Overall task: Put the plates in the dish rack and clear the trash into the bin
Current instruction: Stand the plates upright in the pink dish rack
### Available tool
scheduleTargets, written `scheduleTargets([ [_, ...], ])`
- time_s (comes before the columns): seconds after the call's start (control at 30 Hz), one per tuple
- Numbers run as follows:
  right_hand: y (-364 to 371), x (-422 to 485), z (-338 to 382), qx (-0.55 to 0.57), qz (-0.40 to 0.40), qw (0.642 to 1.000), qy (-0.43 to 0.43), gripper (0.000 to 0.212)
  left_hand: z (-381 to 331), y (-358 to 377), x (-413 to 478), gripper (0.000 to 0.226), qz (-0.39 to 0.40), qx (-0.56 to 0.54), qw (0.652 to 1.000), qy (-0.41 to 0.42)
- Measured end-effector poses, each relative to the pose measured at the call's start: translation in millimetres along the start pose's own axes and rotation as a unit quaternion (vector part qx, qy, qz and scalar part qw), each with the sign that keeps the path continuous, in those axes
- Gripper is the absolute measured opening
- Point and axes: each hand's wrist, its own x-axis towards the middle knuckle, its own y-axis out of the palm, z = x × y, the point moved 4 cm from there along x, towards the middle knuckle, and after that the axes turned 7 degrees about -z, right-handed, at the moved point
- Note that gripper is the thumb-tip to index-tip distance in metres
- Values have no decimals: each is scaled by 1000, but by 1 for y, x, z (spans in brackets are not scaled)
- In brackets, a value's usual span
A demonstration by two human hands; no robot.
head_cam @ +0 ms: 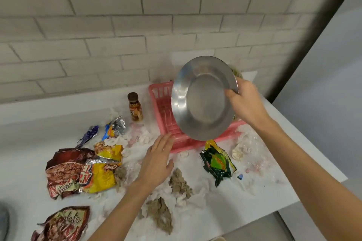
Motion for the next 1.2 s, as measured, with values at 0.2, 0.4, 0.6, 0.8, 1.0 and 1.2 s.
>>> scheduleTargets([
  [0.2,9,28,18,-160,-13,984,-80,29,2,-2,8,52,-75,21,997,28],
  [0.4,41,46,52,-252,27,959,-126,47,2,-12,38,18,-106,66,991,50],
  [0.6,71,55,64,-280,46,940,-192,50,-2,0,42,20,-101,50,993,-23],
  [0.8,97,54,42,-315,87,931,-162,51,3,6,39,18,-136,7,990,-39],
  [1.0,119,52,31,-328,125,922,-162,57,0,6,37,18,-157,-39,986,-48],
  [1.2,137,49,20,-320,148,925,-142,65,0,8,35,19,-160,-83,982,-56],
])
